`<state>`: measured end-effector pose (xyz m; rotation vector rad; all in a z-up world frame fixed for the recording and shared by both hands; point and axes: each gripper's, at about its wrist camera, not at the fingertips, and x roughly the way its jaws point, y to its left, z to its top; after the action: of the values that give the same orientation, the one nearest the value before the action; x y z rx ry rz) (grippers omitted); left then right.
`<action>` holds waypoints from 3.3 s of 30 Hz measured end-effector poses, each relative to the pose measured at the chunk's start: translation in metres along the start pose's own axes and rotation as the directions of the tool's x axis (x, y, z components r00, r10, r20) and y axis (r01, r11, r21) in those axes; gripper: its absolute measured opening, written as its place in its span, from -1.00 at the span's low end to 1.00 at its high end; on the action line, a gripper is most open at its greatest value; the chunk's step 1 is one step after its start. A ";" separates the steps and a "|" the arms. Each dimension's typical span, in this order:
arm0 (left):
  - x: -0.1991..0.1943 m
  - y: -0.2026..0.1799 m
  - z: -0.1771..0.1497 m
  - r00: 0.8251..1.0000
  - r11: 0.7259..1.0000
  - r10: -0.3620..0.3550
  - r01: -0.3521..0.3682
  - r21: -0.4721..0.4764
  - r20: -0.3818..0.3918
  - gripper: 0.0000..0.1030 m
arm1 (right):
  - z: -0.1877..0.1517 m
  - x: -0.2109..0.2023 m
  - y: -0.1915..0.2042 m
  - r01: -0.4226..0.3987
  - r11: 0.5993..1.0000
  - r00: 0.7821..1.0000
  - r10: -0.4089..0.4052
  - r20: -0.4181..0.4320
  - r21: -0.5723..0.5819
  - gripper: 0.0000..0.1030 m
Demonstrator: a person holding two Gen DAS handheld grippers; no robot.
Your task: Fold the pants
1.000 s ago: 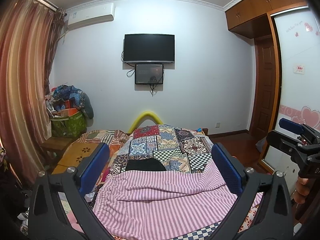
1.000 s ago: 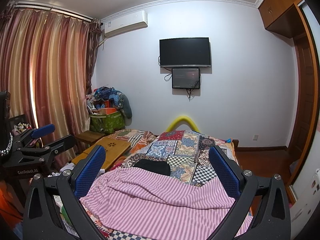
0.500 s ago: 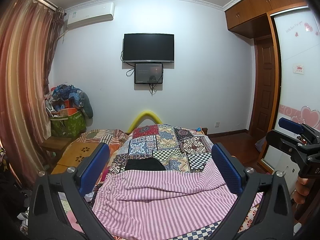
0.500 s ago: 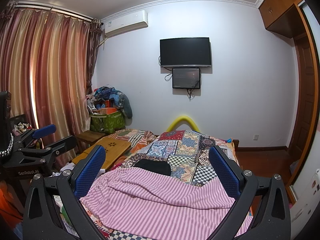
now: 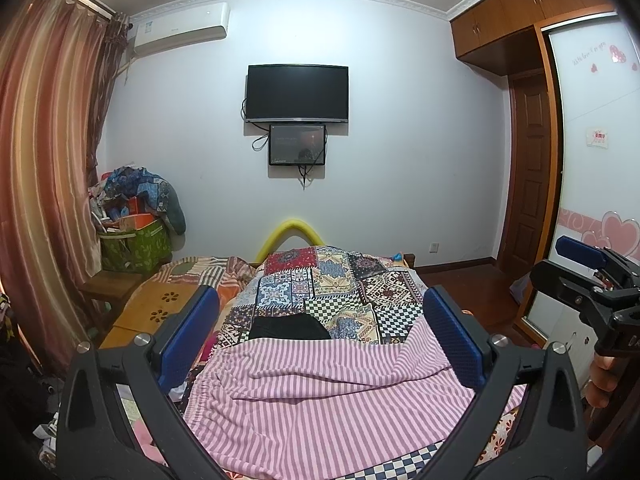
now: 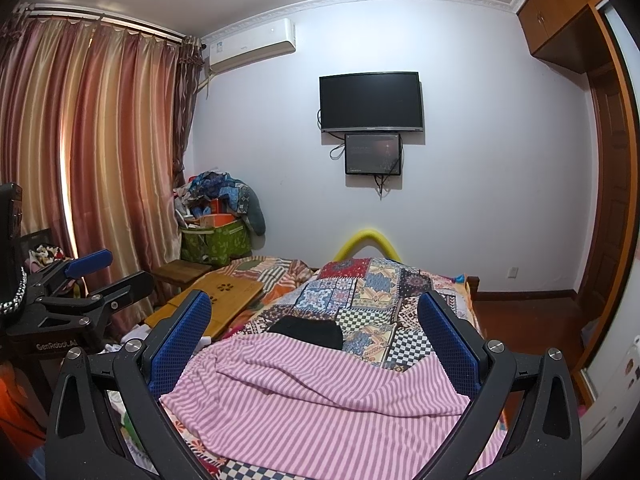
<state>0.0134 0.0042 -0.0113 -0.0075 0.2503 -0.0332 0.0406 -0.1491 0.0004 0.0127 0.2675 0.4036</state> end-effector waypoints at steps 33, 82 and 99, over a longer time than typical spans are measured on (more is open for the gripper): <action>0.307 0.126 -0.068 0.896 0.982 0.176 -0.191 0.004 -0.407 1.00 | -0.078 0.144 -0.204 0.371 0.929 0.858 -0.345 -0.380 -0.005 0.99; 0.536 0.256 -0.256 0.531 0.937 0.169 -0.349 -0.033 -0.830 -0.32 | -0.212 0.341 -0.428 0.382 0.867 0.721 -0.062 -0.690 0.320 -0.74; 0.454 0.241 -0.145 0.706 0.938 0.215 -0.341 -0.057 -0.674 -0.38 | -0.132 0.265 -0.411 0.404 0.882 0.820 -0.233 -0.523 0.241 -0.91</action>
<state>0.4245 0.2294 -0.2671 -0.1398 0.9749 0.3023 0.3998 -0.4298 -0.2211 0.2108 0.8244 0.0030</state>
